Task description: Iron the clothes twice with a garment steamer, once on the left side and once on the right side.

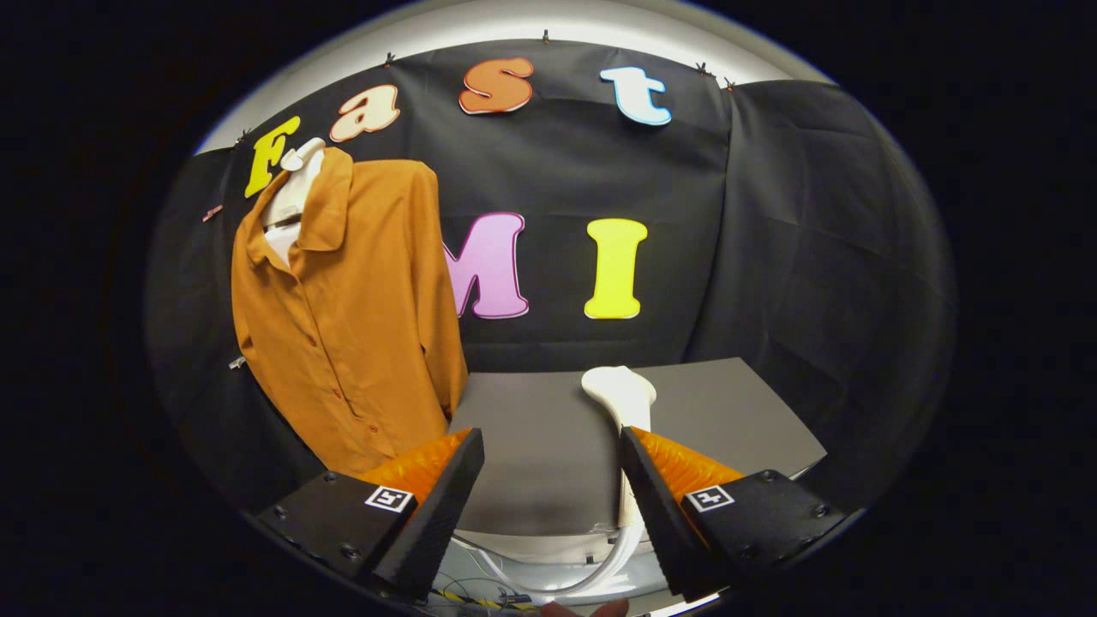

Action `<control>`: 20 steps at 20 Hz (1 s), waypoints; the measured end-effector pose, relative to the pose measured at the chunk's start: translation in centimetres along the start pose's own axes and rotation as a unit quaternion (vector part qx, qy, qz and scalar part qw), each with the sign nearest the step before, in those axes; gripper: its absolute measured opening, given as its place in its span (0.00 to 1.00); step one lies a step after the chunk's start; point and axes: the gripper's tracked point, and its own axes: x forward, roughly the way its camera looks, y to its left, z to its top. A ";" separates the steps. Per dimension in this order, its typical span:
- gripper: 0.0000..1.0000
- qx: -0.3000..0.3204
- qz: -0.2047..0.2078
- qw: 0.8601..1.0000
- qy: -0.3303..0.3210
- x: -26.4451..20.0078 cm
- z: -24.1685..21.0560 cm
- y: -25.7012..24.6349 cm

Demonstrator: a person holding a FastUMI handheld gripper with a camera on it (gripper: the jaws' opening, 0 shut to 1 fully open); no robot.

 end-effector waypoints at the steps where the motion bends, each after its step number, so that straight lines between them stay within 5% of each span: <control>1: 0.99 0.005 -0.002 1.000 0.018 0.9 -0.8 -0.7; 12: 1.00 0.078 -0.018 0.981 0.179 10.4 -8.5 -7.9; 14: 0.74 0.093 -0.018 0.975 0.201 11.6 -9.9 -7.9; 20: 0.31 0.065 -0.005 0.988 0.142 12.0 -8.4 -8.0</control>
